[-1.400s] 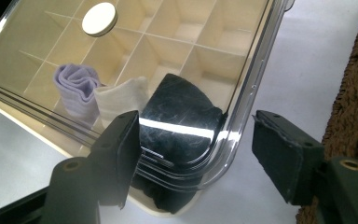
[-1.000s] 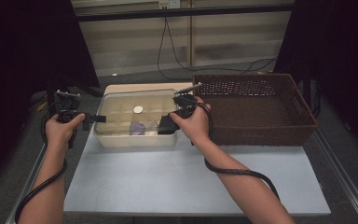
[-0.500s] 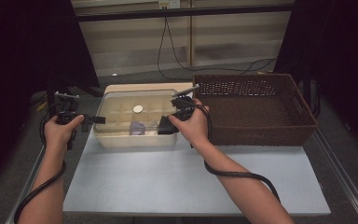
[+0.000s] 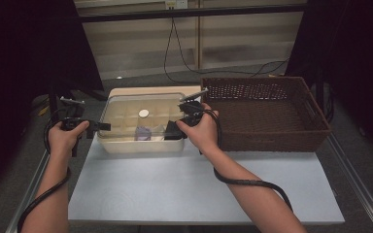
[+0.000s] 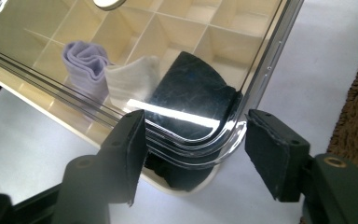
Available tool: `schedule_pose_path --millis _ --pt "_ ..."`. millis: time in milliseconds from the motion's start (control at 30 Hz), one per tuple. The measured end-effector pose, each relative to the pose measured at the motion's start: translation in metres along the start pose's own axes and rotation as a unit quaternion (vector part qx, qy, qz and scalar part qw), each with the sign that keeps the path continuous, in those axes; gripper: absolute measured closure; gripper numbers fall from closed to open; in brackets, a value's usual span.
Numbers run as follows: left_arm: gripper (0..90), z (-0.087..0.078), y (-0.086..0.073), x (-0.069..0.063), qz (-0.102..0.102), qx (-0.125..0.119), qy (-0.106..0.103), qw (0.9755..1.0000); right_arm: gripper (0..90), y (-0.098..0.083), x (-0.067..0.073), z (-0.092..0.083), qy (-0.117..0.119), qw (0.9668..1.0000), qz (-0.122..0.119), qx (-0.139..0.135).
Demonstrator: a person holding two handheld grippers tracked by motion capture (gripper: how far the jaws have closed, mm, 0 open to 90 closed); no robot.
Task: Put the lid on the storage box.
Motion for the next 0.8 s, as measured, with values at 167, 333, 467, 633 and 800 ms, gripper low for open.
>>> schedule_pose_path --millis 167,333,467,633,800 --pt "42.9 -0.003 -0.004 0.000 0.000 0.008 0.007 0.9999 44.3 -0.001 -0.002 -0.001 0.002 1.0000 -0.002 0.000" --pt "48.1 -0.010 -0.011 0.001 -0.004 0.019 -0.004 0.9998 54.4 -0.002 -0.002 -0.004 0.014 0.9999 -0.003 -0.004" --pt "53.0 -0.011 -0.015 0.000 -0.008 0.012 0.000 0.9999 52.2 -0.006 0.013 -0.005 0.031 0.9993 -0.022 0.002" --pt "53.1 -0.013 -0.018 -0.001 -0.008 0.013 0.000 0.9999 50.9 -0.007 0.012 -0.005 0.033 0.9993 -0.016 0.005" --pt "54.1 -0.016 -0.017 0.001 -0.008 0.015 -0.003 0.9998 43.2 0.000 -0.002 -0.008 0.011 0.9999 -0.002 -0.004"
Point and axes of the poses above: each handheld gripper's, and its own axes: z roughly forward along the jaws, y roughly out of its top, x roughly to its left, the point moved 5 cm from there along z, roughly forward along the jaws, and after that the axes turned 11 degrees about x, right-handed, at the moved point
